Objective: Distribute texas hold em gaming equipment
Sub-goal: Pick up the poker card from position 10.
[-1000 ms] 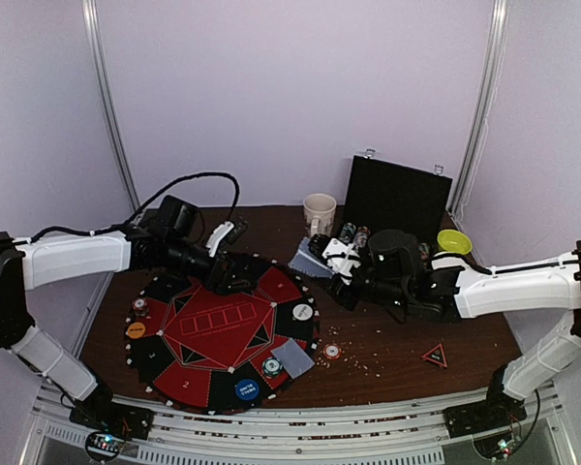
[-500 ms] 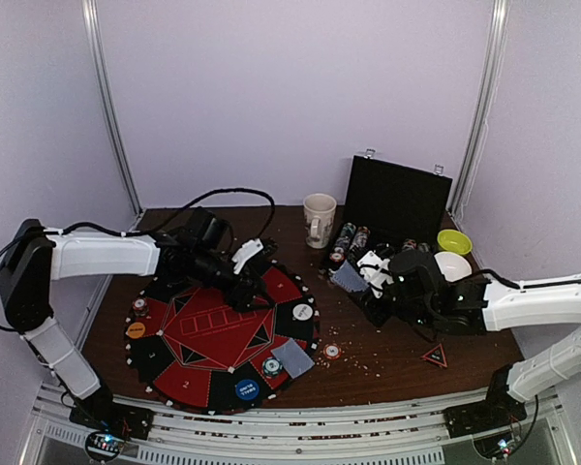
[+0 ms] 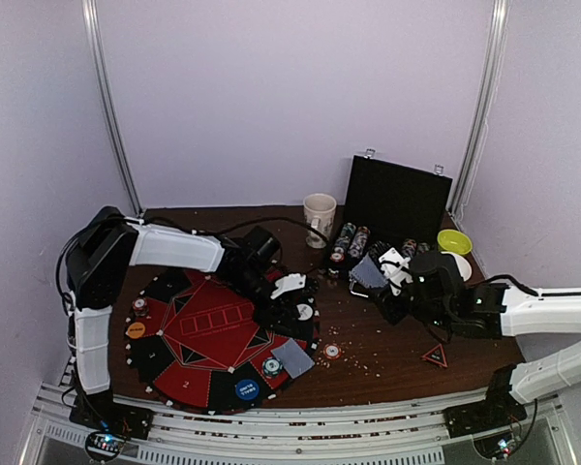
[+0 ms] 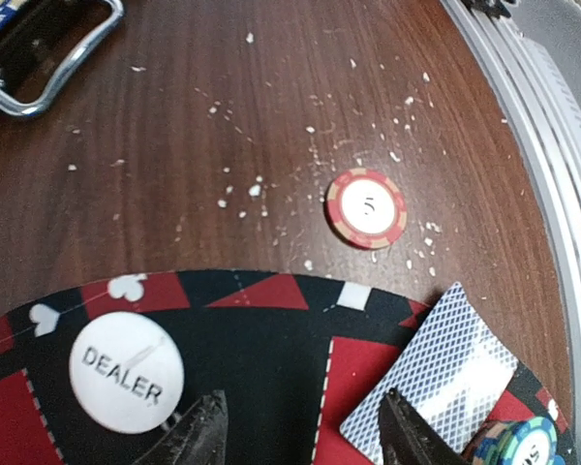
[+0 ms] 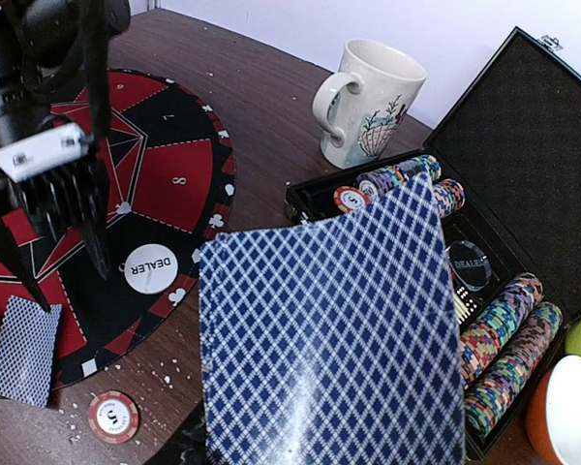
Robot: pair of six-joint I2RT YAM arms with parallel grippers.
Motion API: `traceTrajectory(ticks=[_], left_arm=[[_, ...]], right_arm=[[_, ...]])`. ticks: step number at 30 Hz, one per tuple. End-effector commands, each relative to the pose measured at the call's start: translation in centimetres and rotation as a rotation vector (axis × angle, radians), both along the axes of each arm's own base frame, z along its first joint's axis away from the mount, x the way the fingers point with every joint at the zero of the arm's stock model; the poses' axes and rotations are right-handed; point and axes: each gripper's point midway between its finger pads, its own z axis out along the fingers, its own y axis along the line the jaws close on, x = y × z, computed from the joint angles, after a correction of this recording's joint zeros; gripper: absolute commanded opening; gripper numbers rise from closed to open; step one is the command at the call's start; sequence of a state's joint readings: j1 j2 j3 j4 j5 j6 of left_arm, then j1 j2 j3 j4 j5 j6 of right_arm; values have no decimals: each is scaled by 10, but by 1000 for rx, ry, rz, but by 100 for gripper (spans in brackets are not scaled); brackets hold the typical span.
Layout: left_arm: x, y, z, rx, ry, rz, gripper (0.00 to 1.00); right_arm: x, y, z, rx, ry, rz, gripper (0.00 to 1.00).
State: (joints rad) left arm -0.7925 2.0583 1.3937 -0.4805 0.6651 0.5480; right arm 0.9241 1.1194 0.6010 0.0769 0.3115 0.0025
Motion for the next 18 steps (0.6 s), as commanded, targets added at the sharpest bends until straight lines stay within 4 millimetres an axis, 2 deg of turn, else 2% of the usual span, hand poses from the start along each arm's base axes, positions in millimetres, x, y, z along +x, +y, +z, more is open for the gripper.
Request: traceTrajectory(ticks=[1, 7, 14, 18], left_arm=[[-15, -7, -20, 57, -20, -100, 56], [-22, 4, -42, 124, 7, -109, 56], [-39, 16, -30, 122, 29, -146, 50], [-40, 12, -29, 121, 5, -149, 43]], right_arm=[[0, -6, 3, -5, -17, -15, 48], [-3, -13, 2, -1, -25, -17, 48], [-2, -13, 3, -14, -36, -15, 48], [-2, -12, 3, -28, -37, -8, 47]])
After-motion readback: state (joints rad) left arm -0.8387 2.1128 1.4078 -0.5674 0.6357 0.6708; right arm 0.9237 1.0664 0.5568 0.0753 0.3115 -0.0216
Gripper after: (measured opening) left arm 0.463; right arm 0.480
